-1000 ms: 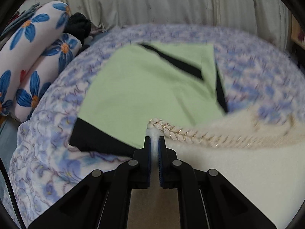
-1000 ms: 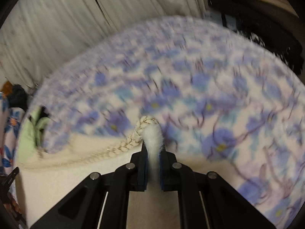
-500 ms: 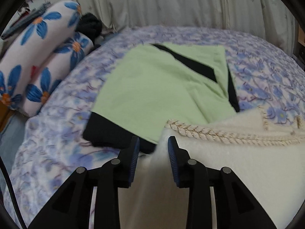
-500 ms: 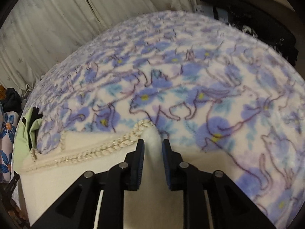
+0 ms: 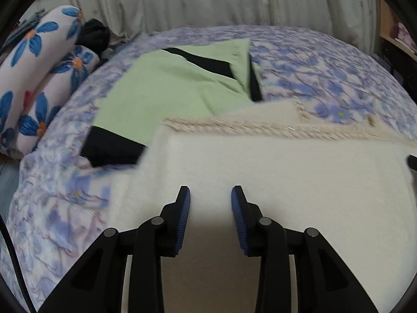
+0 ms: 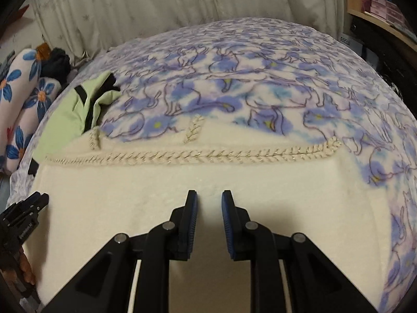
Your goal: Fold large clothes
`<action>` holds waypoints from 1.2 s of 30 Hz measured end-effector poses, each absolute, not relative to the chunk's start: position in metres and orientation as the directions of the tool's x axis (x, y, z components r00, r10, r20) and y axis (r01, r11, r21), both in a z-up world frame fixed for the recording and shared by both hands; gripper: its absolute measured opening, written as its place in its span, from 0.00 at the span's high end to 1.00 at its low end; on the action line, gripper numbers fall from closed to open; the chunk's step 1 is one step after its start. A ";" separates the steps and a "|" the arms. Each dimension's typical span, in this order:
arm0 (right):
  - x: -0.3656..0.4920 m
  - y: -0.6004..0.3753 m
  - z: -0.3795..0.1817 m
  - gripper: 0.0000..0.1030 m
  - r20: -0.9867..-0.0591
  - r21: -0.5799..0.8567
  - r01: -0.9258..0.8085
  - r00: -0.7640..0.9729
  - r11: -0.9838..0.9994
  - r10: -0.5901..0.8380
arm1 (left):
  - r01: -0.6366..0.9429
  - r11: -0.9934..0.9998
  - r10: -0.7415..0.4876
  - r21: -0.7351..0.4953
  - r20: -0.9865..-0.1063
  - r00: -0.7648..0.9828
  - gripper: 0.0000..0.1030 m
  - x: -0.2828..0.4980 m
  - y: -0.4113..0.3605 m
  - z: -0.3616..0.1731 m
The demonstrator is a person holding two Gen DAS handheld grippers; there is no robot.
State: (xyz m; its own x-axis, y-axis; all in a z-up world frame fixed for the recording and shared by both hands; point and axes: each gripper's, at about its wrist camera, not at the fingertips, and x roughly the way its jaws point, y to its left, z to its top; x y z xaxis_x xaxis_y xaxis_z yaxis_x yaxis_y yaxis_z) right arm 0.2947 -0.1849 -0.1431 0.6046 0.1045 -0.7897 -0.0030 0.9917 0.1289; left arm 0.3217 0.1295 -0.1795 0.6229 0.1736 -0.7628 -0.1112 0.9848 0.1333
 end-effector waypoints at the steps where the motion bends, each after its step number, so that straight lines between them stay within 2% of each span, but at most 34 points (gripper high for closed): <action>1: 0.296 -0.196 -0.145 0.80 -0.794 0.102 0.033 0.605 0.994 0.061 | -0.127 0.979 0.202 0.157 -0.756 0.622 0.68 0.324 0.136 -0.180; 5: 0.295 -0.256 -0.150 0.80 -0.800 0.026 0.177 0.594 0.984 -0.086 | -0.200 0.963 0.267 0.182 -0.765 0.587 0.66 0.331 0.172 -0.189; 6: 0.294 -0.272 -0.151 0.81 -0.799 0.004 0.215 0.588 0.977 -0.127 | -0.218 0.961 0.267 0.168 -0.769 0.581 0.60 0.332 0.182 -0.189; 7: 0.291 -0.293 -0.154 0.84 -0.805 0.038 0.230 0.584 0.973 -0.107 | -0.231 0.962 0.256 0.145 -0.773 0.581 0.54 0.332 0.191 -0.189; 8: 0.288 -0.305 -0.155 0.99 -0.812 0.077 0.233 0.578 0.969 -0.075 | -0.256 0.960 0.245 0.113 -0.780 0.576 0.43 0.331 0.202 -0.189; 10: 0.281 -0.316 -0.152 1.00 -0.814 0.115 0.237 0.579 0.965 -0.045 | -0.273 0.959 0.220 0.069 -0.791 0.570 0.41 0.329 0.212 -0.189; 11: 0.278 -0.314 -0.148 1.00 -0.815 0.090 0.245 0.576 0.965 -0.070 | -0.274 0.959 0.218 0.067 -0.794 0.567 0.41 0.327 0.213 -0.187; 13: 0.271 -0.308 -0.140 0.94 -0.817 0.036 0.258 0.564 0.966 -0.120 | -0.269 0.956 0.253 0.115 -0.786 0.564 0.42 0.323 0.207 -0.183; 16: 0.258 -0.300 -0.130 0.92 -0.824 0.115 0.239 0.565 0.964 -0.042 | -0.242 0.954 0.288 0.179 -0.776 0.562 0.41 0.313 0.194 -0.174; 18: 0.248 -0.291 -0.124 0.84 -0.823 0.178 0.220 0.567 0.959 0.023 | -0.199 0.964 0.259 0.175 -0.783 0.565 0.40 0.301 0.182 -0.163; 19: 0.242 -0.283 -0.119 0.80 -0.818 0.201 0.202 0.573 0.958 0.051 | -0.180 0.970 0.240 0.166 -0.789 0.566 0.38 0.294 0.177 -0.159; 21: 0.231 -0.263 -0.112 0.62 -0.805 0.223 0.162 0.587 0.961 0.088 | -0.136 0.981 0.191 0.138 -0.802 0.567 0.22 0.276 0.162 -0.149; 23: 0.216 -0.236 -0.105 0.54 -0.790 0.239 0.100 0.598 0.966 0.134 | -0.098 0.990 0.142 0.104 -0.802 0.580 0.19 0.256 0.149 -0.142; 28: 0.179 -0.169 -0.107 0.53 -0.771 0.296 -0.051 0.577 0.954 0.270 | -0.055 0.998 0.035 0.003 -0.810 0.585 0.19 0.209 0.118 -0.143; 31: 0.161 -0.142 -0.121 0.53 -0.777 0.268 -0.105 0.564 0.958 0.279 | -0.068 0.996 -0.001 -0.050 -0.815 0.579 0.19 0.190 0.108 -0.154; 36: 0.140 -0.148 -0.144 0.53 -0.785 0.216 -0.105 0.572 0.971 0.237 | -0.155 0.988 0.079 -0.011 -0.822 0.563 0.18 0.169 0.114 -0.185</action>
State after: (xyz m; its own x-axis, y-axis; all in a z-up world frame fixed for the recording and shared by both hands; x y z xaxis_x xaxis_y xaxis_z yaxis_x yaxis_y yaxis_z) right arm 0.1396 -0.1475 -0.1440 0.5720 0.2366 -0.7854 -0.1046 0.9707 0.2162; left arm 0.1685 0.1140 -0.1848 0.5633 0.0790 -0.8225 -0.1552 0.9878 -0.0114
